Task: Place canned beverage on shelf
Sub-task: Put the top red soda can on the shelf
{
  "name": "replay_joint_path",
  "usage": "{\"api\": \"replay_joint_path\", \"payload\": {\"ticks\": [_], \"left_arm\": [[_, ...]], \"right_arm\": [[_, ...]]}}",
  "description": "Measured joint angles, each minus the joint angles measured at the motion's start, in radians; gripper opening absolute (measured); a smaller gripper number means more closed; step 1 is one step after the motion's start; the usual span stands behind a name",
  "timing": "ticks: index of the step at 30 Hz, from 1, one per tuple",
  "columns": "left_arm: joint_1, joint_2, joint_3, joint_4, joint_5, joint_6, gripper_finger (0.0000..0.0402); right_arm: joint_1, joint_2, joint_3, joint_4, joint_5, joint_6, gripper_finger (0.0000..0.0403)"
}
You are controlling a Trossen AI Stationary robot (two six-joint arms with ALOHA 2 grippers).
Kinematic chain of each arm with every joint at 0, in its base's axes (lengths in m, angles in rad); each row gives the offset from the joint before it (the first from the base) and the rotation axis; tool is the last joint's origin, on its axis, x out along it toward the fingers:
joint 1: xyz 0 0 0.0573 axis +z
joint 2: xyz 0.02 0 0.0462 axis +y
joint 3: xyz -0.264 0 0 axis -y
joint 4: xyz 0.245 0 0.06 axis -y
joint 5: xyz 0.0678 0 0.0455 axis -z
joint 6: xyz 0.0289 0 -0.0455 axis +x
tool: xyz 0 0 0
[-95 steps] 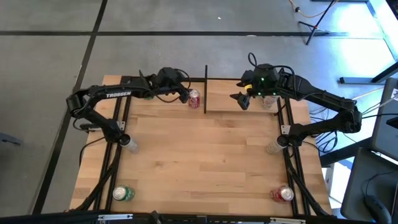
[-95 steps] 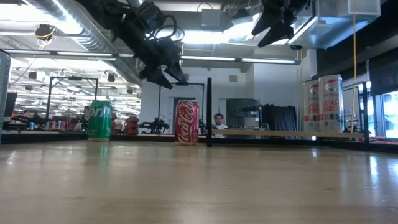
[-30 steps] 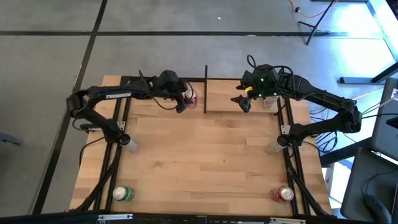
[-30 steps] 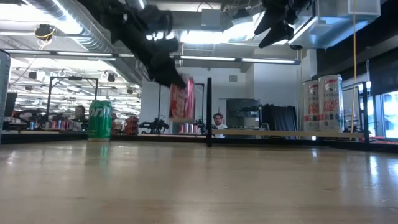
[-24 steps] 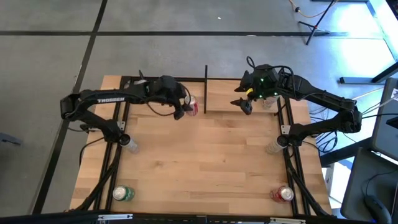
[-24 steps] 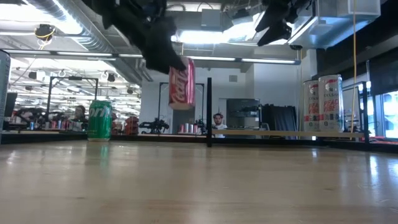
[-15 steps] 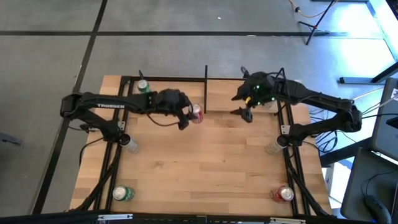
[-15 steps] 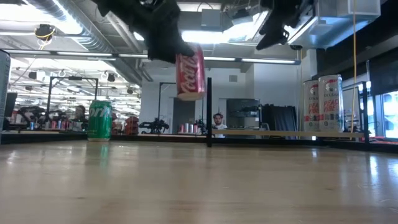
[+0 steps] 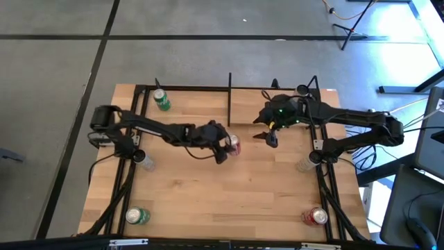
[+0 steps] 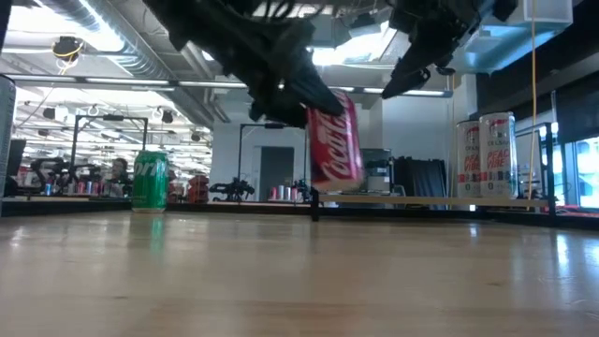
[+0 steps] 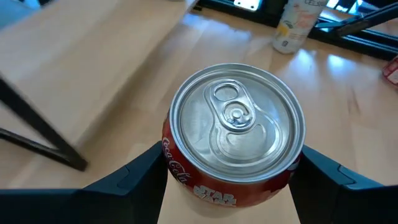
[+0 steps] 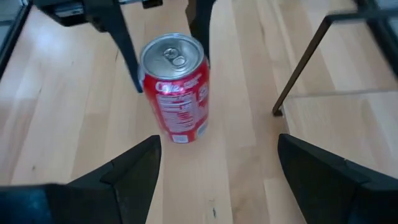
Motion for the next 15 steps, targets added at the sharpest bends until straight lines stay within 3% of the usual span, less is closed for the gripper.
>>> {"api": "replay_joint_path", "payload": {"ticks": [9,15], "left_arm": [[-0.012,0.114,0.001,0.054,-0.025,0.000,0.0265],[-0.019,0.115,0.002,0.064,-0.020,0.023,0.0294]], "right_arm": [[0.000,0.000,-0.046,0.023,0.000,-0.007,0.0308],[0.000,0.000,-0.049,0.020,0.000,-0.005,0.0308]]}}
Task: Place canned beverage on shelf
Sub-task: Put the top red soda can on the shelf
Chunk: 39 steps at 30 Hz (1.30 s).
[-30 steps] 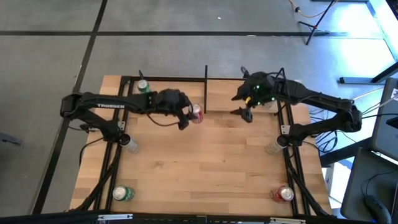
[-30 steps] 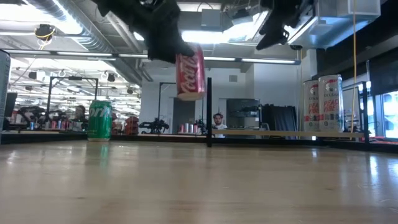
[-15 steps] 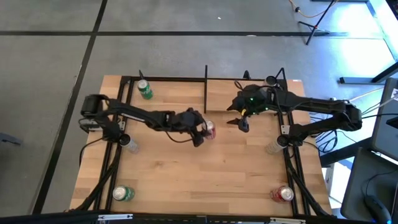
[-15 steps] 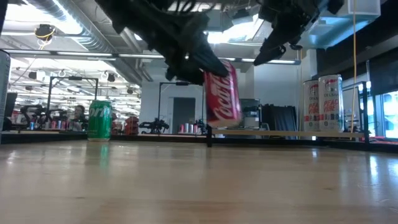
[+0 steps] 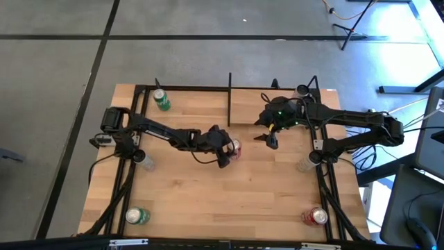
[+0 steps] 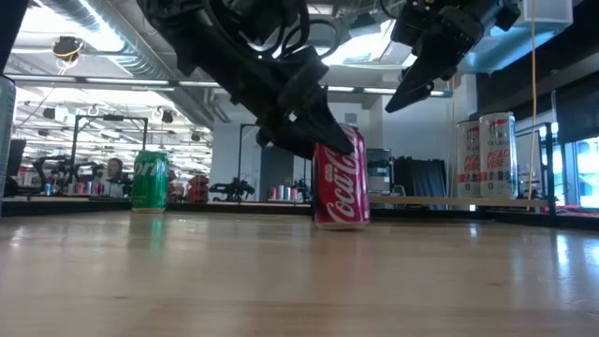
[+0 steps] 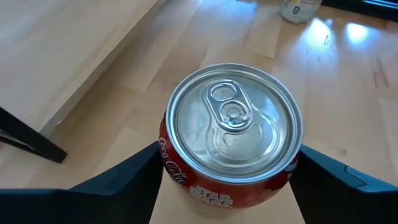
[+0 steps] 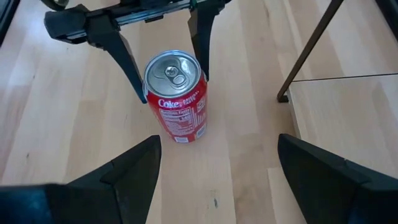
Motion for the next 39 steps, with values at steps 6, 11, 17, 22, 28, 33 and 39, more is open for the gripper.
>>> {"api": "replay_joint_path", "payload": {"ticks": [6,11,17,22,28,33,39], "left_arm": [[0.000,-0.005,0.020,-0.003,0.003,0.000,0.0325],[0.001,-0.017,0.043,-0.003,0.043,0.002,0.0334],[-0.004,-0.066,0.043,-0.016,0.082,0.002,0.0332],[-0.004,-0.173,0.043,-0.114,0.075,0.000,0.0331],[-0.014,-0.322,0.043,-0.407,0.082,0.003,0.0331],[-0.038,-0.432,-0.041,-0.558,0.098,0.002,0.0331],[-0.088,-0.588,-0.241,-0.553,0.111,-0.067,0.0331]], "right_arm": [[0.000,0.000,0.000,0.003,-0.012,0.003,0.0308],[0.000,0.000,0.000,0.008,-0.034,0.005,0.0308],[0.007,0.000,0.000,0.043,-0.074,0.006,0.0308],[0.054,0.018,0.000,0.115,-0.070,0.004,0.0308],[0.150,0.102,0.000,0.225,-0.007,0.046,0.0308],[0.201,0.209,0.000,0.334,0.078,0.133,0.0308],[0.217,0.325,0.043,0.367,0.126,0.223,0.0308]]}}
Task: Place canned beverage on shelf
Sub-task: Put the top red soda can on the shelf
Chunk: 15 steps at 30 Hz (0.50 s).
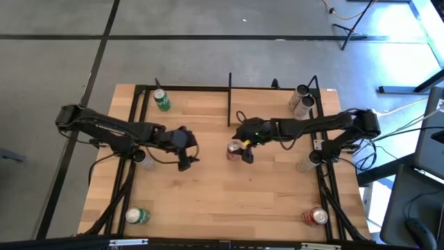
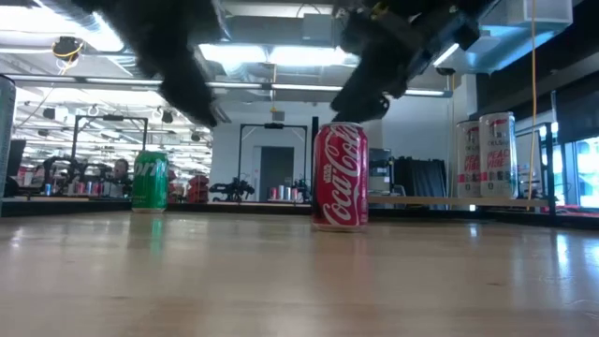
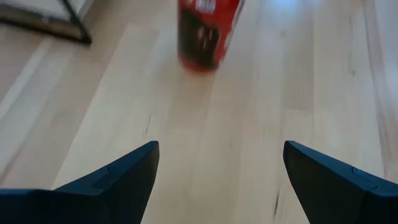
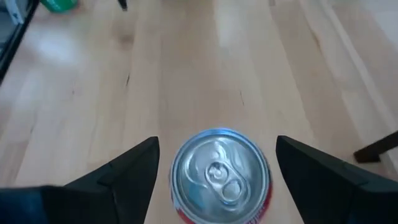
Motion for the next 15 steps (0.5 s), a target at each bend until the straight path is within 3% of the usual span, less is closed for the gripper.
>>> {"api": "replay_joint_path", "payload": {"ticks": [7,15], "left_arm": [[-0.019,-0.127,-0.114,0.025,-0.005,-0.016,0.0331],[-0.015,-0.146,-0.122,0.039,-0.013,0.027,0.0331]], "right_arm": [[0.005,0.084,0.021,-0.011,0.032,0.048,0.0308],[0.005,0.101,0.023,0.005,0.058,0.069,0.0301]]}}
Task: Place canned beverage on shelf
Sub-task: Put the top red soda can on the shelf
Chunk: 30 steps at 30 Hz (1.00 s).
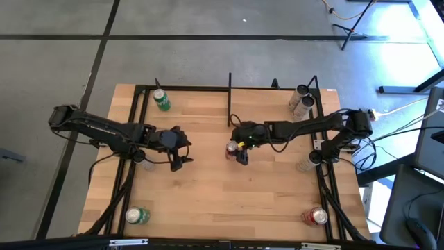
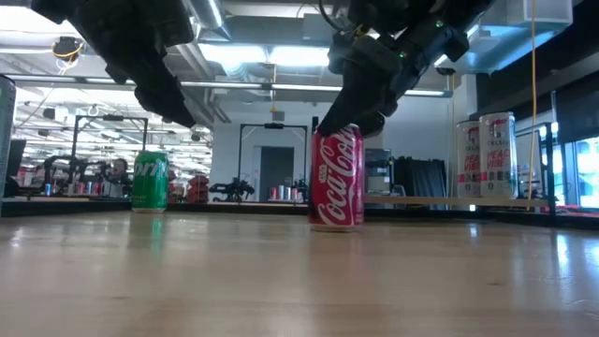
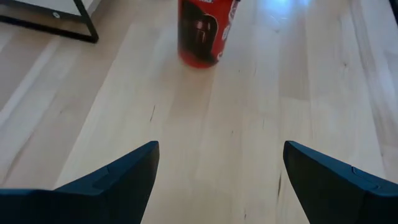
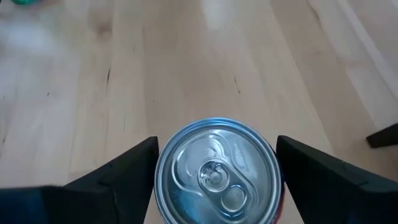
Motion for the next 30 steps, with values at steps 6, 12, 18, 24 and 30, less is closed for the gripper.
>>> {"api": "replay_joint_path", "payload": {"ticks": [6,12,18,24,30], "left_arm": [[0.000,0.000,0.000,0.002,-0.001,0.017,0.0331],[0.000,0.000,0.000,0.002,-0.001,0.017,0.0331],[0.000,0.000,0.000,0.002,-0.001,0.016,0.0331],[0.000,0.000,0.000,0.003,-0.005,0.016,0.0331],[0.000,0.000,0.000,0.011,-0.013,0.015,0.0331]], "right_arm": [[0.000,-0.001,0.000,-0.004,0.008,0.000,0.0239],[0.000,0.000,-0.001,-0.007,0.011,0.035,0.0283],[0.000,0.017,-0.012,-0.070,0.014,0.040,0.0388],[0.000,0.039,-0.008,-0.020,0.014,0.037,0.0343],[-0.001,0.024,-0.008,-0.016,0.010,0.052,0.0278]]}}
